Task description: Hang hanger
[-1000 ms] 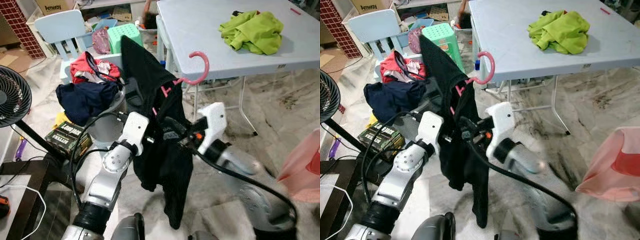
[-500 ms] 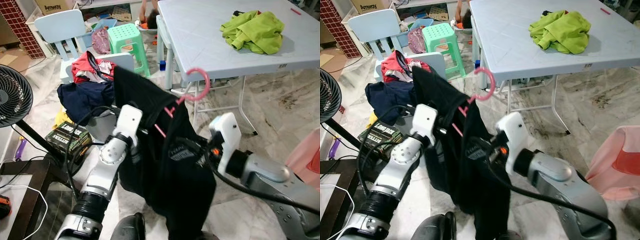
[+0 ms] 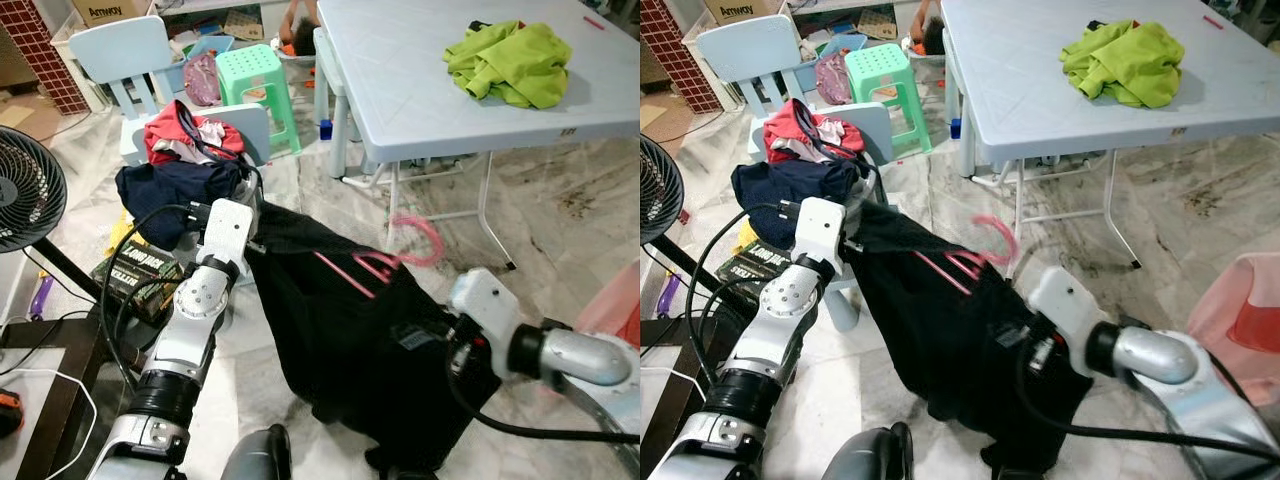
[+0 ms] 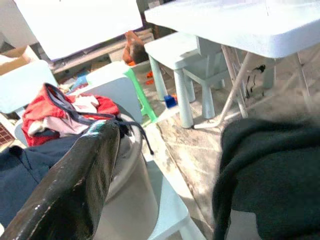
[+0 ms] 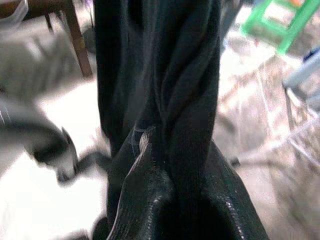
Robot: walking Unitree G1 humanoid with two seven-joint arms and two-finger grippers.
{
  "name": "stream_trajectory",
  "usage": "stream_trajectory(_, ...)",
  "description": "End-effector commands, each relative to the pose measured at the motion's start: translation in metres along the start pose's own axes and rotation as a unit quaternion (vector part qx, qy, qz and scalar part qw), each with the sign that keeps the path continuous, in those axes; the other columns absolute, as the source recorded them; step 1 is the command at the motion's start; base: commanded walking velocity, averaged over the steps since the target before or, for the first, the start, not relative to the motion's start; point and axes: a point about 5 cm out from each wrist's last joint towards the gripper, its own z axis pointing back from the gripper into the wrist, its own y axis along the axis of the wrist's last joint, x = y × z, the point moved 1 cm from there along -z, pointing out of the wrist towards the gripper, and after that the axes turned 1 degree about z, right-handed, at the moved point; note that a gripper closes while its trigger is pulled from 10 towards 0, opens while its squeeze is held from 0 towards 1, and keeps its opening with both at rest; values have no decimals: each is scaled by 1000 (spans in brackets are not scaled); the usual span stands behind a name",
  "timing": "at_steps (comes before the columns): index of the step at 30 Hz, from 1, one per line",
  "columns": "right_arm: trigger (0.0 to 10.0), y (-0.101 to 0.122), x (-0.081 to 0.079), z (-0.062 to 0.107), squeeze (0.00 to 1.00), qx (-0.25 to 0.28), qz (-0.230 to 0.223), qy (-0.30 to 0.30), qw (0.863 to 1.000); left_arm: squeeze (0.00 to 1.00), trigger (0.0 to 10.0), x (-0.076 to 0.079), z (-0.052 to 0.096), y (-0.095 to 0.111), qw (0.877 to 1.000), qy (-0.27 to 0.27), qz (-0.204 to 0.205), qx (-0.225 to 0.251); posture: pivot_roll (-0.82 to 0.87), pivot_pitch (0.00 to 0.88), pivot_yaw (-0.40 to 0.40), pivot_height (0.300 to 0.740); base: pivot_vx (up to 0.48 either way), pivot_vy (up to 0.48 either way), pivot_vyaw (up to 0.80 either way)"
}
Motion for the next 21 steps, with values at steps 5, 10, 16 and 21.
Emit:
stream_trajectory(5,10000,-19,2,16,0,-57,47,39,997,0,10000,-30,-2,9,998,58,-5,21,-103,92,67,740,0,0,0)
stream_trajectory(10,10000,-33,11,20,0,-104,98,38,989,0,10000,-32,-4,10,998,61,-4,22,-105,94,68,740,0,0,0)
stream_trajectory(16,10000,9,7,31,0,35,53,88,994,0,10000,-24,-2,-5,999,38,2,-11,-103,95,68,740,0,0,0)
stream_trajectory(21,10000,21,29,46,0,59,64,68,994,0,10000,-22,0,-10,999,27,1,-22,-103,95,68,740,0,0,0)
